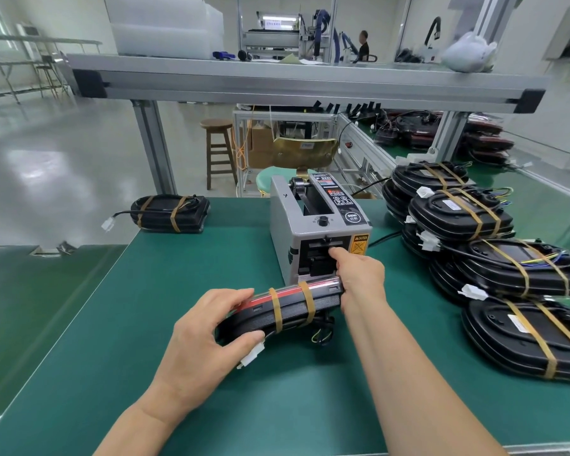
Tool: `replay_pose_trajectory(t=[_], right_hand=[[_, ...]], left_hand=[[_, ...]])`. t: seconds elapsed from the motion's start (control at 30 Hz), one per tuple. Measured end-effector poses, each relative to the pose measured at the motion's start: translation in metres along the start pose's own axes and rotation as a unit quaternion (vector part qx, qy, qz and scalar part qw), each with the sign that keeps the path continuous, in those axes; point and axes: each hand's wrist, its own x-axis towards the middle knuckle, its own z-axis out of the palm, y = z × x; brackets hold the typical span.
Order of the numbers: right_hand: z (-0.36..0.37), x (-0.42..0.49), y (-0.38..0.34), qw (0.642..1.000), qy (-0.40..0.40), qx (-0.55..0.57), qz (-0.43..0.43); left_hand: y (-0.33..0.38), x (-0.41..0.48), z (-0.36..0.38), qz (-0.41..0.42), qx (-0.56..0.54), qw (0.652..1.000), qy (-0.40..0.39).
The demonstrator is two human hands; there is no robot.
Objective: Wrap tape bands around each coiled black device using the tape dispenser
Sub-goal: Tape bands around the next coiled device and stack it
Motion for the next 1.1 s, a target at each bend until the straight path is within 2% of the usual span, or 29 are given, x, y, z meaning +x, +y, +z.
replay_pose_trajectory(t=[0.13, 0.27, 0.43, 0.53, 1.1], right_hand=[[-0.004, -0.002, -0.001, 1.0, -0.007, 0.008, -0.013], [-0.016, -0.028, -0.005, 0.995, -0.017, 0.033, -0.089], [-0.008, -0.093, 0.014, 0.97, -0.101, -0.057, -0.214], [-0.005, -0.105, 0.032, 0.949, -0.11, -0.123, -0.27], [-0.004, -0.108, 0.045, 0.933, -0.102, -0.173, -0.298]], left_hand=[[-0.003, -0.001, 0.001, 0.0, -0.006, 1.0, 0.004], [-0.003, -0.001, 0.01, -0.015, -0.027, 0.998, 0.053], [-0.001, -0.001, 0.023, 0.004, 0.001, 0.994, 0.105], [-0.003, -0.003, 0.026, 0.023, 0.024, 0.992, 0.118], [-0.015, -0.008, 0.029, 0.108, 0.039, 0.981, 0.158]])
